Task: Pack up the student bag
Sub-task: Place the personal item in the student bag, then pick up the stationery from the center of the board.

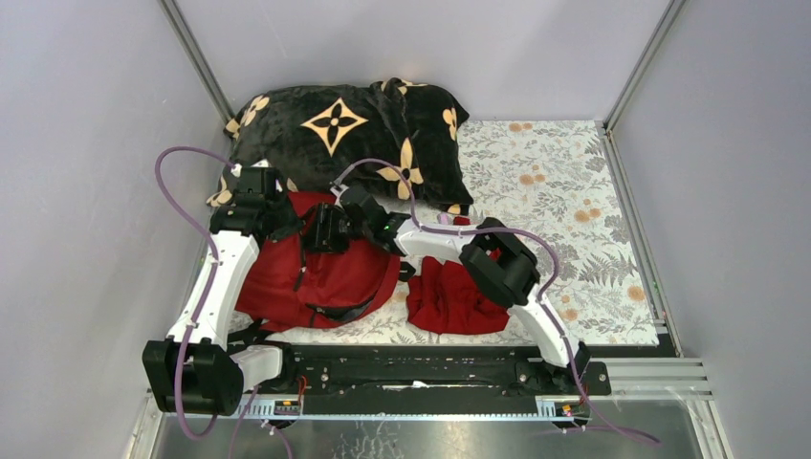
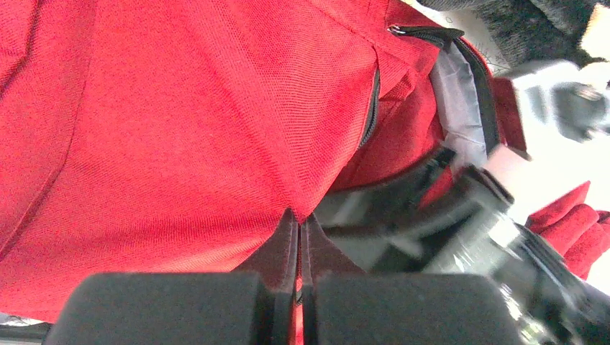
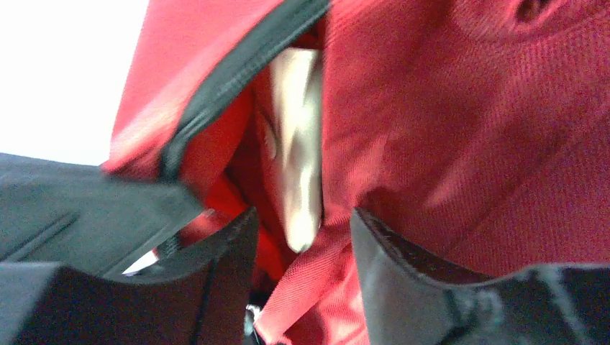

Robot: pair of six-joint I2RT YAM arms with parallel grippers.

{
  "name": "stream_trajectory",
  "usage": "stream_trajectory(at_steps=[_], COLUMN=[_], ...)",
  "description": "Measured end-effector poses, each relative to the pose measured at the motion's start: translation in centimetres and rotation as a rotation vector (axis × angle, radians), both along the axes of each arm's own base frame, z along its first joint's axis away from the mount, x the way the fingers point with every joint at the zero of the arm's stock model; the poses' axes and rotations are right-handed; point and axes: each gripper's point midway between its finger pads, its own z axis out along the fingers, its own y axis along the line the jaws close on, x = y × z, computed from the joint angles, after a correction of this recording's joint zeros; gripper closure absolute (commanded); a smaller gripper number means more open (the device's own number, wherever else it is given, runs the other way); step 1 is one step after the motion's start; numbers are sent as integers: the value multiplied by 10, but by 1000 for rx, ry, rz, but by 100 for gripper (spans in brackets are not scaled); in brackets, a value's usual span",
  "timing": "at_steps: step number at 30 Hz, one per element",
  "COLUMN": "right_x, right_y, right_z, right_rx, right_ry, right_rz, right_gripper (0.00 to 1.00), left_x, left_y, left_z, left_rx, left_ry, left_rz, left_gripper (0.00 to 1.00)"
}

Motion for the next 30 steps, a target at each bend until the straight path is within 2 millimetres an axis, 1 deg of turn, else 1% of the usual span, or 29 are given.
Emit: stream_trajectory(at_steps=[2,5,7,9,11,13,14,15,17,18,19,20,21,23,24,26,28,30], right_x=[-2,-4,-4,0,11,34,47,61,89,100,108,114,117,116,113,106,100,97], right_y=[-8,-27,-43,-65,-89,-124,-141,-162,-211,-232,-252,-273,-289,-309,-316,-326,-333,-337], right_z=[12,33,45,59,69,75,76,74,60,52,41,26,11,-16,-31,-54,-69,-80], right_rx=[3,-10,-16,-27,-50,-114,-153,-210,-376,-455,-544,-647,-743,-885,-949,-1037,-1096,-1134], right_ry=[-37,-107,-147,-191,-239,-303,-333,-367,-414,-427,-431,-428,-423,-413,-406,-388,-374,-365], right_rz=[1,-11,-25,-49,-93,-180,-229,-290,-410,-452,-485,-506,-510,-483,-455,-397,-354,-321], right_gripper=[33,31,31,31,32,33,34,34,35,35,35,35,35,35,35,35,36,38], left_x=[0,0,0,0,0,0,0,0,0,0,1,1,1,1,1,1,1,1], left_y=[-1,-1,0,0,0,0,0,0,0,0,0,-1,-1,-1,-1,-1,-1,-1], left_z=[0,0,0,0,0,0,0,0,0,0,0,0,0,1,1,0,-1,-1], left_rx=[-3,-3,-2,-2,-3,-3,-3,-3,-3,-3,-3,-4,-5,-5,-5,-5,-5,-5], left_ry=[0,0,0,0,0,0,0,0,-1,-1,-2,-3,-3,-4,-5,-4,-1,-3], left_rz=[-2,-2,-2,-1,-1,-1,-1,-1,-1,-1,-1,0,1,2,2,2,2,2], left_gripper=[100,100,100,100,100,100,100,100,100,100,100,100,100,100,100,100,100,100])
